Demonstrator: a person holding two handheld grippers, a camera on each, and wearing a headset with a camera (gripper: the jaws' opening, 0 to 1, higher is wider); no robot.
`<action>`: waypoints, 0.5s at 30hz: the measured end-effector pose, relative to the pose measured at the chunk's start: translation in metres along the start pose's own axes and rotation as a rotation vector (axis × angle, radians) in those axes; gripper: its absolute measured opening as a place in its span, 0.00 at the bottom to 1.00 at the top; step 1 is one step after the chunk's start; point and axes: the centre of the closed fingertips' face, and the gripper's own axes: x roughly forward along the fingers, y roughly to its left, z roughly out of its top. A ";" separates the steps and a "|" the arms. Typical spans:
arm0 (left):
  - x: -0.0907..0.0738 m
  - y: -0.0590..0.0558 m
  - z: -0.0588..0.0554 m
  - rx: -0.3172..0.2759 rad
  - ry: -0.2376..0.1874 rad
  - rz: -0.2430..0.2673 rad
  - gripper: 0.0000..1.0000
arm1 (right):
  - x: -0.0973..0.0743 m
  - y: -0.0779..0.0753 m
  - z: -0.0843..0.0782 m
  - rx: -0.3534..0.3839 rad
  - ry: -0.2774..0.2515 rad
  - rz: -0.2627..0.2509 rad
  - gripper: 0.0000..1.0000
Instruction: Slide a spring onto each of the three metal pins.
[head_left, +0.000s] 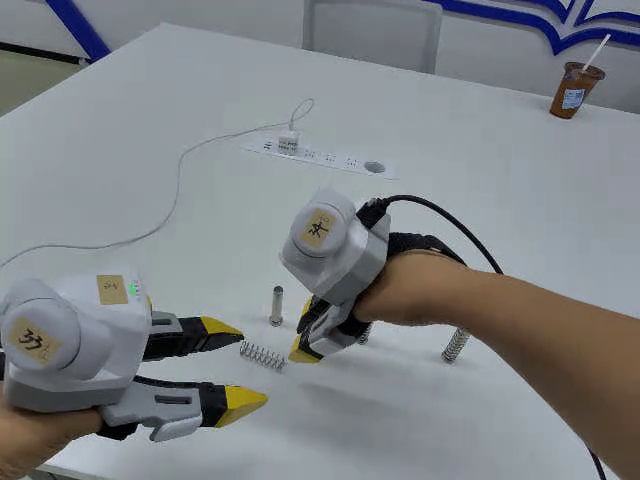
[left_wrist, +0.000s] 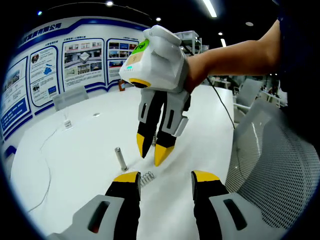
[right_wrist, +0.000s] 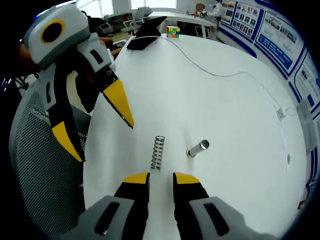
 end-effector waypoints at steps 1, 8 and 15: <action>0.000 0.000 0.000 -0.001 0.001 0.001 0.42 | 0.002 0.001 0.001 0.007 -0.007 0.002 0.19; -0.001 0.000 -0.003 -0.004 0.007 0.003 0.42 | 0.015 0.005 0.007 0.043 -0.035 -0.003 0.18; -0.002 0.001 -0.004 -0.004 0.010 0.005 0.41 | 0.025 0.003 0.006 0.079 -0.037 -0.021 0.17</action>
